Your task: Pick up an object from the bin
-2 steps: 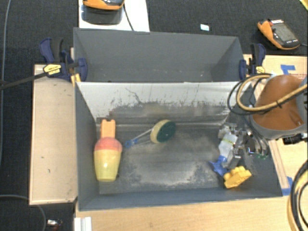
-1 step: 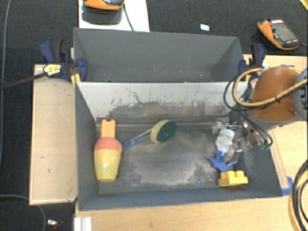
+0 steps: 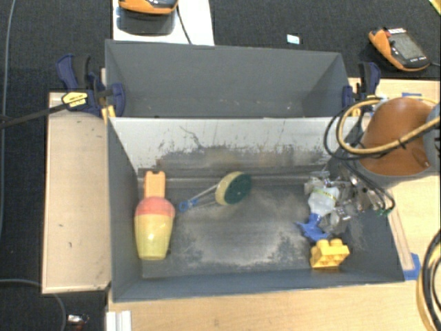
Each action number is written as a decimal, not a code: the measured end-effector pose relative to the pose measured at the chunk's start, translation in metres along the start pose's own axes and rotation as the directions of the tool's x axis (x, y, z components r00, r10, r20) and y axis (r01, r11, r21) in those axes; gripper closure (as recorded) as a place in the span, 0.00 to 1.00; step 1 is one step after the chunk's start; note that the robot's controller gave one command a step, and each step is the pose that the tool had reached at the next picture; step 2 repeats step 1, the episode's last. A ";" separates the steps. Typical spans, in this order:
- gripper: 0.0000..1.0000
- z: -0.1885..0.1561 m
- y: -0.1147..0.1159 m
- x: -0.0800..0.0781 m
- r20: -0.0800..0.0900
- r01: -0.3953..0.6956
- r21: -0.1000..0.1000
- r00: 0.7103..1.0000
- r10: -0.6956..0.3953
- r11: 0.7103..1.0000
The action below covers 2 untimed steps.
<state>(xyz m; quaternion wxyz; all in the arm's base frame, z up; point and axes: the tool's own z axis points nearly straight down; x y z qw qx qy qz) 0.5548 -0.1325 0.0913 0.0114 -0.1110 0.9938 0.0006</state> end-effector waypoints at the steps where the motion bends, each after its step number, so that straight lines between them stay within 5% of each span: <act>1: 1.00 -0.029 0.002 0.003 0.006 0.310 0.005 0.951 -0.310 0.951; 2: 1.00 -0.029 0.002 0.003 0.006 0.310 0.005 0.951 -0.310 0.951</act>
Offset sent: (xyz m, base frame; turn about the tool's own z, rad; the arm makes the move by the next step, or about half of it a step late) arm 0.0000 0.0000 0.0000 0.0000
